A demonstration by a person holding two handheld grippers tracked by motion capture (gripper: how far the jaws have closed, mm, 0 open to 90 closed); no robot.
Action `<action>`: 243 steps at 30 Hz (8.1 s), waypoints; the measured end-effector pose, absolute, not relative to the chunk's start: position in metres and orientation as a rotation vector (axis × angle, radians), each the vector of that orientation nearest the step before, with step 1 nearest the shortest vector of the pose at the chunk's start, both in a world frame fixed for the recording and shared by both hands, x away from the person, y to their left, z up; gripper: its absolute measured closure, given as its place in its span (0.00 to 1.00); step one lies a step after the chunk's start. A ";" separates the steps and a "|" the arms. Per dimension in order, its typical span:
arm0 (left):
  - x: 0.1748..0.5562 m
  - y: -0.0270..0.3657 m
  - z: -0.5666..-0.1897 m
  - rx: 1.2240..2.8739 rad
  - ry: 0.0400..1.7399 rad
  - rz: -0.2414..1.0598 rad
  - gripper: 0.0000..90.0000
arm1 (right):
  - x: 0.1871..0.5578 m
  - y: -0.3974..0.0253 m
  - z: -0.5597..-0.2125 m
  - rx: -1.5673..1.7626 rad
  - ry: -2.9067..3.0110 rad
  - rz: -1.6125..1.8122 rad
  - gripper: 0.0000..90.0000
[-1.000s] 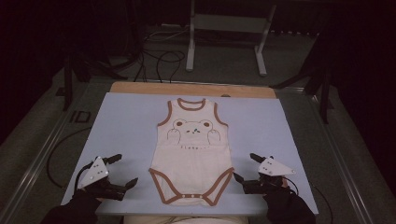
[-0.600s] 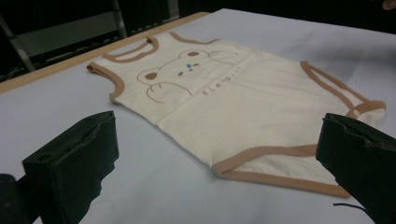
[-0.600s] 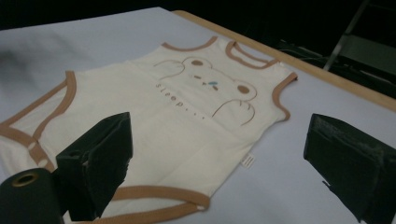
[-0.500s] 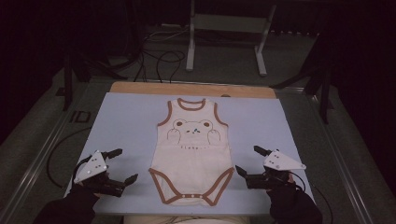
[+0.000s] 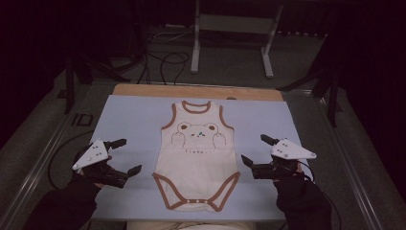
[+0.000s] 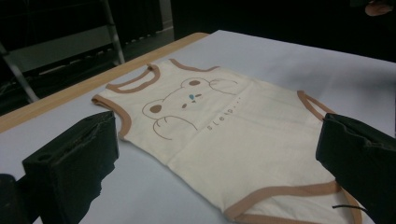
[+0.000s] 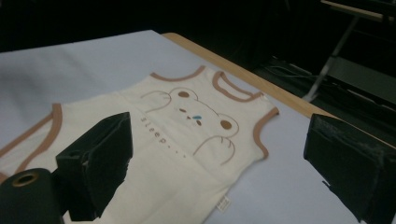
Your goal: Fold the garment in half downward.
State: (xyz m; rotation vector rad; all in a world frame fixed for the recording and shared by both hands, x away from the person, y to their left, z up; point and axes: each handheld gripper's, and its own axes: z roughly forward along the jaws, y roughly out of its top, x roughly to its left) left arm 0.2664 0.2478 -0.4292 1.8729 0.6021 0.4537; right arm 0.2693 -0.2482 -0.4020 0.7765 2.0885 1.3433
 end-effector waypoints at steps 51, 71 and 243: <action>0.355 0.193 -0.464 2.003 0.754 0.341 0.00 | 0.362 -0.226 -0.468 0.982 2.175 1.220 0.09; 0.387 0.180 -0.496 2.111 0.934 0.263 0.05 | 0.382 -0.214 -0.496 1.134 2.239 1.166 0.15; 0.268 0.183 -0.506 2.237 0.879 0.114 0.85 | 0.259 -0.221 -0.509 1.077 2.479 1.098 0.83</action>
